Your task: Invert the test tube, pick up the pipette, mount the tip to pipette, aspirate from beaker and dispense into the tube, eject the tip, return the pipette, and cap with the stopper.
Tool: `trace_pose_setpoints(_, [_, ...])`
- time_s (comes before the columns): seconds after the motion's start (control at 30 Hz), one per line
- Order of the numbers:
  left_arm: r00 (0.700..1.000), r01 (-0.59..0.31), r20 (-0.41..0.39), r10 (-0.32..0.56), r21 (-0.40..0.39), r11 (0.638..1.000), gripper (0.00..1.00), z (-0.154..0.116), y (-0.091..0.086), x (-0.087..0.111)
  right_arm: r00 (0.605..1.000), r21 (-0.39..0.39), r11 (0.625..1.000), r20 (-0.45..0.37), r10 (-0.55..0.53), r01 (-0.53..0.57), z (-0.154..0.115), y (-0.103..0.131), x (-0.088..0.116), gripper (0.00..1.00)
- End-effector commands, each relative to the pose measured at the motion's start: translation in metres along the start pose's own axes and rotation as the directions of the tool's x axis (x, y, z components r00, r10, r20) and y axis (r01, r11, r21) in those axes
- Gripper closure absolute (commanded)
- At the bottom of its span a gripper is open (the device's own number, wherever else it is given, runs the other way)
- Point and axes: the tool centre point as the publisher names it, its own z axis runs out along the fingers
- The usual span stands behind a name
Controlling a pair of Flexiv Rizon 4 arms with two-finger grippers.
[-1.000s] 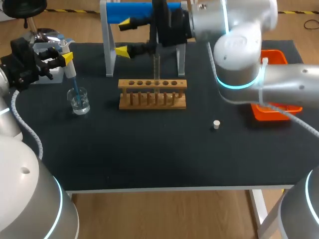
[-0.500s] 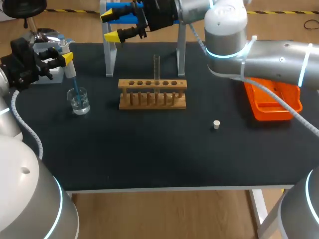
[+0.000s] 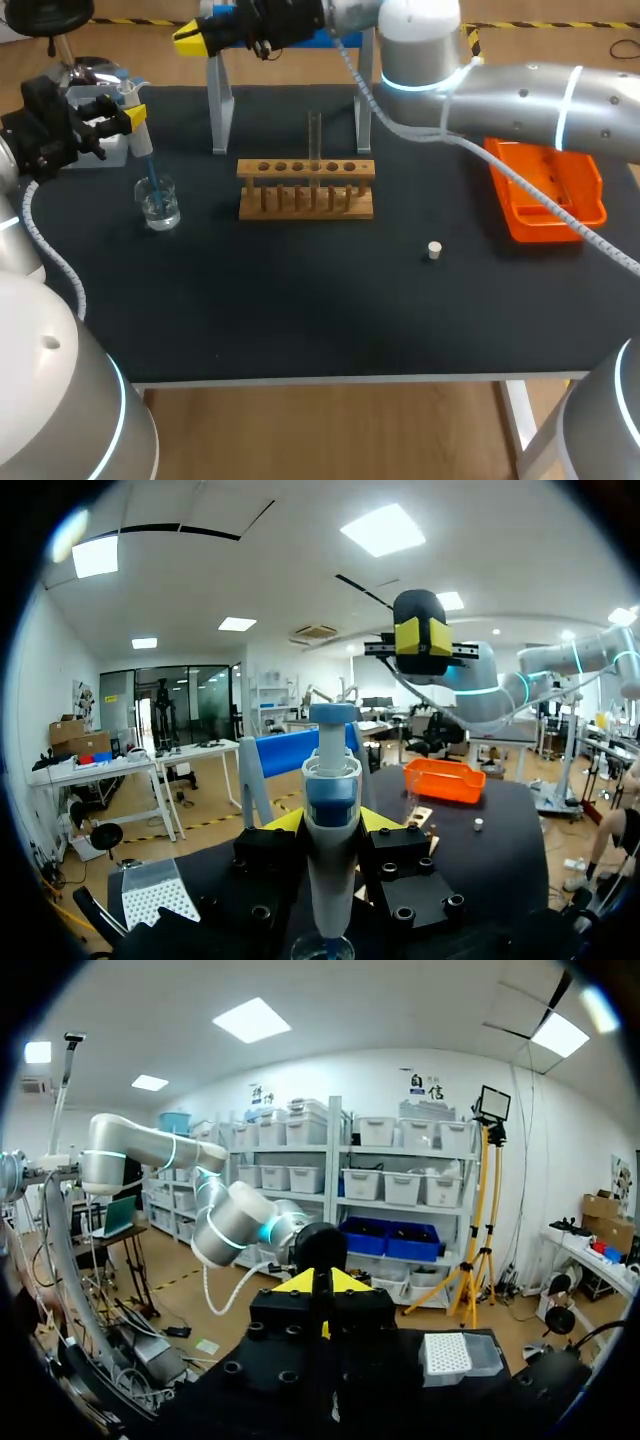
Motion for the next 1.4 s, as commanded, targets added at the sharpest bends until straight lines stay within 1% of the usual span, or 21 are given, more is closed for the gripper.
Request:
trace_pose_setpoints(0.03, [1.0,-0.001,0.001,0.001,0.0,1.0,1.0,0.0,0.0,0.0,0.995,-0.012,1.0,-0.102,-0.011,0.01,0.011,0.0,-0.01,1.0])
trace_pose_setpoints(0.23, [1.0,-0.001,0.001,0.001,0.0,1.0,1.0,0.0,0.0,0.0,0.996,-0.05,0.999,-0.089,-0.01,0.006,0.024,-0.001,-0.013,1.0])
trace_pose_setpoints(0.37, [1.0,-0.001,0.001,0.001,0.0,1.0,1.0,0.0,0.0,0.0,0.996,-0.062,0.998,-0.092,-0.007,0.001,0.033,0.0,-0.016,1.0])
trace_pose_setpoints(0.6, [1.0,-0.001,0.001,0.001,0.0,1.0,1.0,0.0,0.0,0.0,0.995,-0.066,0.998,-0.101,-0.009,0.002,0.049,0.002,-0.021,1.0])
trace_pose_setpoints(0.83, [1.0,-0.001,0.001,0.001,0.0,1.0,1.0,0.0,0.0,0.0,0.996,-0.075,0.997,-0.089,0.001,-0.008,0.059,-0.002,-0.028,1.0])
trace_pose_setpoints(1.4, [1.0,-0.001,0.001,0.001,0.0,1.0,1.0,0.0,0.0,0.0,0.995,-0.082,0.996,-0.098,0.02,-0.028,0.078,-0.009,-0.037,1.0])
